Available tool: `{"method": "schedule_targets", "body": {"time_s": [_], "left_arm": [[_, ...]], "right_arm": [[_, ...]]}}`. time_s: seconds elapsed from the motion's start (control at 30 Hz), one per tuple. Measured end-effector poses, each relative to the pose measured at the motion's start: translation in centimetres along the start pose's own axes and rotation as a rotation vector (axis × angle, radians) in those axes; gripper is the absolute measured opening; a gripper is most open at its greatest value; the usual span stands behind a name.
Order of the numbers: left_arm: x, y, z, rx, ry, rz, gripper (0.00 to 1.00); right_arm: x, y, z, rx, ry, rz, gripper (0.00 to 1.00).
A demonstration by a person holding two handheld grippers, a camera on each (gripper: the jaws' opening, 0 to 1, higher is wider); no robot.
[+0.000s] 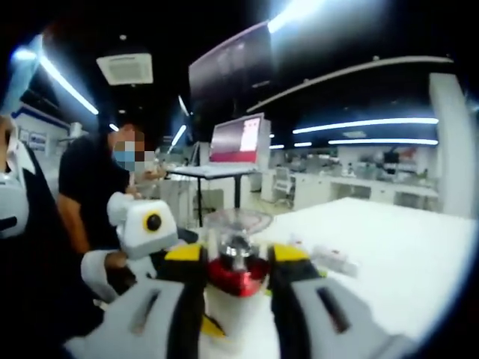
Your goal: Arrange the skincare products in the storage area until every visible bottle or jar stands upright without overlapping.
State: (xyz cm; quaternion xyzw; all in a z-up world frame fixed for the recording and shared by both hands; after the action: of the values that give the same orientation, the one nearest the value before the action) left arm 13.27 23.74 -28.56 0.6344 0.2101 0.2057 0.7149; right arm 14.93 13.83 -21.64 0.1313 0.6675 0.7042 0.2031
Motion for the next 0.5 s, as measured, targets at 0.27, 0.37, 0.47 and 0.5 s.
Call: {"method": "schedule_targets", "body": {"time_s": [0.27, 0.37, 0.47, 0.5], "left_arm": [[0.1, 0.0, 0.0, 0.006, 0.015, 0.007, 0.50], [0.1, -0.1, 0.0, 0.010, 0.014, -0.014, 0.56], [0.3, -0.1, 0.0, 0.015, 0.031, -0.014, 0.63], [0.4, -0.1, 0.0, 0.014, 0.036, -0.017, 0.66]], "right_arm": [[-0.5, 0.1, -0.4, 0.016, -0.041, -0.005, 0.32], [-0.9, 0.1, -0.6, 0.024, -0.064, -0.007, 0.32], [-1.2, 0.2, -0.7, 0.035, -0.084, -0.011, 0.32], [-1.4, 0.2, -0.8, 0.035, -0.089, -0.014, 0.32]]}}
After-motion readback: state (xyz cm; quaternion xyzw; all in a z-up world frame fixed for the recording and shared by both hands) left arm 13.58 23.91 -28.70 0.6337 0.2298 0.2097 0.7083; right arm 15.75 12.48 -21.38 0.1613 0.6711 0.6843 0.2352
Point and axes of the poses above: the point that each gripper's makers call its tool centre point, and the gripper's own axes: z roughly forward along the fingers, x roughly to its left, y roughly out of its top, the point moved 7 cm from there along -z, roughly backward along the fingers, and after that the axes turned 8 degrees about -x, right-handed, at the moved point
